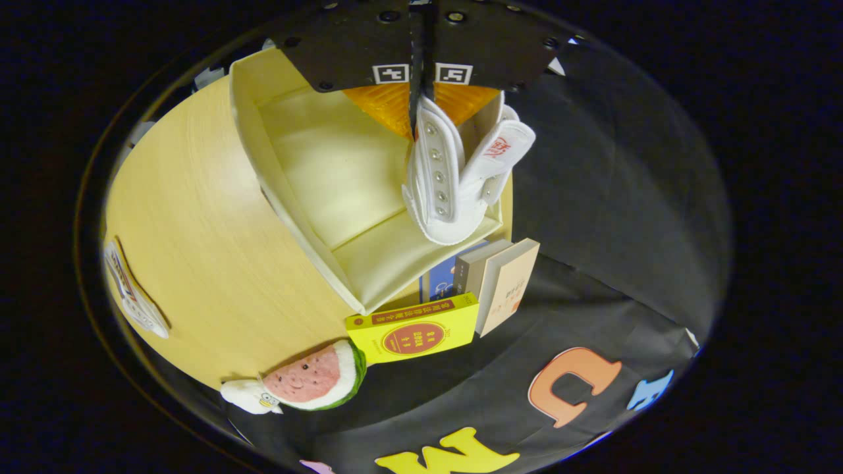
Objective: Open the storage box then place both shoes into the box .Put the left shoe in first, then the right shoe, with the right side of both shoes facing outward in a uniform manner.
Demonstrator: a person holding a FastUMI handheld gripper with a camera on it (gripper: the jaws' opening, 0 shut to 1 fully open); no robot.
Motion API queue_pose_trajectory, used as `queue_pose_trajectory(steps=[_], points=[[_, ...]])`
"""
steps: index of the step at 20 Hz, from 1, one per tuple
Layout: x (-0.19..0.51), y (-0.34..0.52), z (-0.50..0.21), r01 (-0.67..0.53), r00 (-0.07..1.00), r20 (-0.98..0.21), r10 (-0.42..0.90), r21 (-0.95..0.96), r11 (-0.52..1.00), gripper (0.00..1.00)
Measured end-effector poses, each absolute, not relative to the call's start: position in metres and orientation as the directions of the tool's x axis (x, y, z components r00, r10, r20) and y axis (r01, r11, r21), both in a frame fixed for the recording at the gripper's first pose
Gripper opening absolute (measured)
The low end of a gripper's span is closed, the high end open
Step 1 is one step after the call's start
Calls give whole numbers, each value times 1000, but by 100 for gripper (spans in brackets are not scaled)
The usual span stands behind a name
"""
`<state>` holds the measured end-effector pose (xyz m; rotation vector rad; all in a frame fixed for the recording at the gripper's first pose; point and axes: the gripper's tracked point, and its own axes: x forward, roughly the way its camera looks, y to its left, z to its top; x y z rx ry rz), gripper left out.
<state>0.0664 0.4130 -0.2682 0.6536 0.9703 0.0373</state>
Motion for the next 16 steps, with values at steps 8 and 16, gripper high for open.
queue_pose_trajectory(steps=[8, 16], points=[[68, 412, -289, 203, 640, -739, 209, 425, 882, 0], [65, 422, -308, 208, 611, -759, 226, 429, 879, 2]])
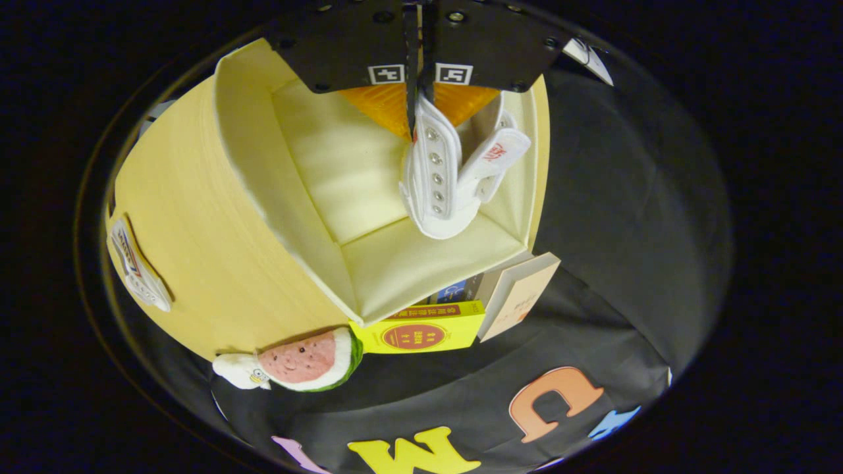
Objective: Open the storage box then place both shoes into the box .Put the left shoe in first, then the right shoe, with the right side of both shoes facing outward in a uniform manner.
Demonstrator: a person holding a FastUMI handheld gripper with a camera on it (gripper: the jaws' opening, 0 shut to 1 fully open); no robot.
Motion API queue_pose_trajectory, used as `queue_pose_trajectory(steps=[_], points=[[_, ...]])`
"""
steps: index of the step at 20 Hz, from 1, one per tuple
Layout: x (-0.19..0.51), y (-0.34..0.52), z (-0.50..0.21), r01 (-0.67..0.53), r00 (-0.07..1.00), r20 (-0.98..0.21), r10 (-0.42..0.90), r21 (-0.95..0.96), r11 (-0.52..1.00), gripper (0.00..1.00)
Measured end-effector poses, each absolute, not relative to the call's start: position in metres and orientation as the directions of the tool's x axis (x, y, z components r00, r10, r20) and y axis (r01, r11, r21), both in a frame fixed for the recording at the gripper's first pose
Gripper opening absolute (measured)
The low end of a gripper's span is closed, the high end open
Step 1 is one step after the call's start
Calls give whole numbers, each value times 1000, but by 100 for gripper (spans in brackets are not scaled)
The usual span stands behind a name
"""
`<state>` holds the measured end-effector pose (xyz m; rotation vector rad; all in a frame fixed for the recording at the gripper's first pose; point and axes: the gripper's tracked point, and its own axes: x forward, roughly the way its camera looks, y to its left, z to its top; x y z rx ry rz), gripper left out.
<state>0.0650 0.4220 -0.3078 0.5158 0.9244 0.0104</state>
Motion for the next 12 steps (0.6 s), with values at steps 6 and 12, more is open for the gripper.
queue_pose_trajectory(steps=[6, 12], points=[[67, 420, -268, 46, 665, -690, 287, 421, 906, 86], [62, 369, -200, -121, 780, -550, 300, 337, 933, 95]])
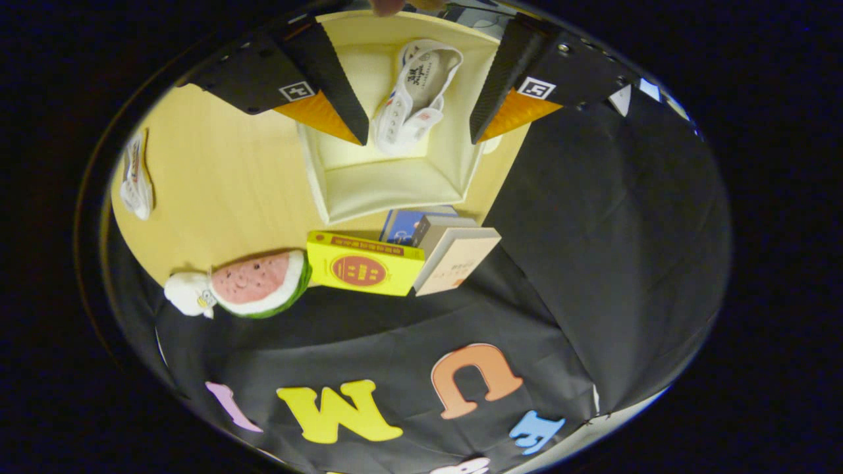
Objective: Open the storage box then place both shoes into the box .Put the left shoe in first, then the right shoe, with the right side of both shoes facing outward in a uniform manner.
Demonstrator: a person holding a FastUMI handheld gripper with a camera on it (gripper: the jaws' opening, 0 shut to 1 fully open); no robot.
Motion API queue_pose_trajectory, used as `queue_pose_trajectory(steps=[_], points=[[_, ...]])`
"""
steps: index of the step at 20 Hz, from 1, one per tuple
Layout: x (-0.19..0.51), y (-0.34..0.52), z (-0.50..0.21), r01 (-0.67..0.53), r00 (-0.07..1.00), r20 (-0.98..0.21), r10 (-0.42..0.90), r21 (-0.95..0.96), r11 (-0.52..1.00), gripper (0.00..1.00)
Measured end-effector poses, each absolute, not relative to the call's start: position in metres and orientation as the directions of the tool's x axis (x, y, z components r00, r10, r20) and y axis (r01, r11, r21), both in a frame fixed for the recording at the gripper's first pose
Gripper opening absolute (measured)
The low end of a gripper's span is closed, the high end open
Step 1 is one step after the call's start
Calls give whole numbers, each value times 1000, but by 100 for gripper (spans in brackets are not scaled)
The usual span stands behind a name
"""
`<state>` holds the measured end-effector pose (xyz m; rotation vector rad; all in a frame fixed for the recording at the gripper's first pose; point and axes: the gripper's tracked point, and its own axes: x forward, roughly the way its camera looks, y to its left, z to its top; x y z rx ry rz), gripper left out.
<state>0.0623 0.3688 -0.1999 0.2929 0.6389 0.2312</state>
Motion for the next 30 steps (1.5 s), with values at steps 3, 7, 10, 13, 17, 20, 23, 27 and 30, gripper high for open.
queue_pose_trajectory(steps=[3, 7, 10, 13, 17, 20, 23, 27, 30], points=[[50, 326, -168, -185, 822, -480, 308, 287, 940, 96], [32, 243, -140, -220, 870, -396, 293, 219, 950, 96], [16, 170, -129, -225, 899, -345, 271, 168, 960, 96], [6, 95, -139, -185, 914, -342, 218, 125, 975, 96], [-6, 1, -161, -109, 923, -360, 134, 91, 990, 96], [-15, -58, -197, -54, 902, -425, 80, 71, 996, 96], [-23, -106, -244, -15, 863, -504, 33, 40, 999, 96], [-24, -145, -321, 27, 775, -632, 6, 42, 999, 96], [-24, -162, -367, 61, 716, -698, -18, 37, 997, 96]])
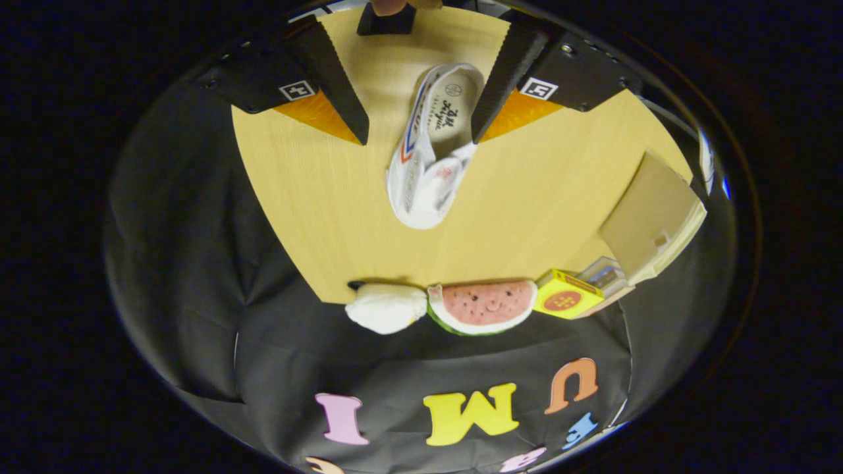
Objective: Open the storage box then place both shoes into the box .Put the left shoe in first, then the right shoe, with the right side of both shoes facing outward in a uniform manner.
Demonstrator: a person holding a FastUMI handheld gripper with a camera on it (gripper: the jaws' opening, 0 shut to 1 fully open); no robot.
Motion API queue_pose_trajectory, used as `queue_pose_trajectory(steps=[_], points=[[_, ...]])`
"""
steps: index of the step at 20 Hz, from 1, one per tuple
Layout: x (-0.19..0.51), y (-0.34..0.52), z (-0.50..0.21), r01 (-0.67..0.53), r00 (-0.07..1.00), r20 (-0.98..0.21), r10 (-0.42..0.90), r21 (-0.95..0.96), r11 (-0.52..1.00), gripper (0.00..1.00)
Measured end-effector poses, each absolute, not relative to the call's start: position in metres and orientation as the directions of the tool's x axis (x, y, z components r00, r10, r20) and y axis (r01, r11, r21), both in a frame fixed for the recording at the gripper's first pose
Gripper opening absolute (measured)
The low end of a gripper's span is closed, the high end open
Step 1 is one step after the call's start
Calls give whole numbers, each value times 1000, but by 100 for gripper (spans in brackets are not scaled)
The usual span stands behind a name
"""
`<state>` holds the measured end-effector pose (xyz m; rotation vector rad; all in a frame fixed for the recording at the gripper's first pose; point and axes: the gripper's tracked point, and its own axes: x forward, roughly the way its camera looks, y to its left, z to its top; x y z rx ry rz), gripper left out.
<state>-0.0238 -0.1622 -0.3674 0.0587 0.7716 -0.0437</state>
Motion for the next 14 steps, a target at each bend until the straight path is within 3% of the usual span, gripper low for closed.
queue_pose_trajectory(steps=[6, 11, 14], points=[[2, -166, -394, 105, 668, -744, 8, 105, 989, 96], [9, -158, -400, 170, 624, -780, 56, 206, 964, 37], [9, -162, -400, 208, 595, -803, 34, 195, 958, 15]])
